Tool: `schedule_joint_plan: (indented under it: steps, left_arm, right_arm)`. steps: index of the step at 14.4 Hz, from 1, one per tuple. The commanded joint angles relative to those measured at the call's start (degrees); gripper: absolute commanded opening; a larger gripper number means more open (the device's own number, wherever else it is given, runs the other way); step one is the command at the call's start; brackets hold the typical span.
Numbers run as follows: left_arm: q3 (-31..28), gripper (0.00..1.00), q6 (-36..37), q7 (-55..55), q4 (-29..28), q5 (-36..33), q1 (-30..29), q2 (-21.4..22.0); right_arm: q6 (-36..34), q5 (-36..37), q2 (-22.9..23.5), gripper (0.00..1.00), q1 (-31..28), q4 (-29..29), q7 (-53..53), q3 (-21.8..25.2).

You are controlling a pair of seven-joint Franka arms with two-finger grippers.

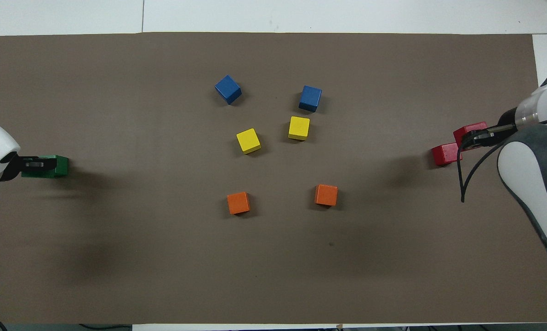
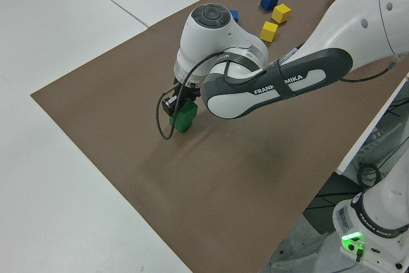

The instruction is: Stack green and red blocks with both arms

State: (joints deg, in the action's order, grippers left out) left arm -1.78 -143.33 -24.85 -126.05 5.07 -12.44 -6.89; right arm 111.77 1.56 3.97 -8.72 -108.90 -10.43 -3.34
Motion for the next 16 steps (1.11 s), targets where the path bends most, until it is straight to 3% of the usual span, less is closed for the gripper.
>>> schedule_joint_plan:
  steps: [1, 5, 10, 16]
  left_arm:
    - [0.5, 0.99, -2.1, -0.6, -1.2, 1.3, -0.2, -0.2]
    - [0.5, 1.0, -1.5, -0.6, -0.4, 1.3, 0.0, -0.7]
    - [0.5, 1.0, 0.1, -0.6, 1.2, 1.3, 0.0, -0.9]
    - [0.5, 1.0, 16.5, -0.3, 12.5, 0.9, 0.4, 0.1]
  right_arm:
    - [3.4, 0.4, -1.7, 0.03, -1.5, -4.2, -1.6, -0.6]
    - [11.3, 0.4, -1.3, 0.03, -2.2, -9.4, -1.6, -0.6]
    - [13.9, 0.4, -0.1, 0.03, -3.1, -10.6, -1.7, -0.6]
    - [16.5, 0.3, 1.2, 0.03, -3.1, -11.1, -1.6, -0.6]
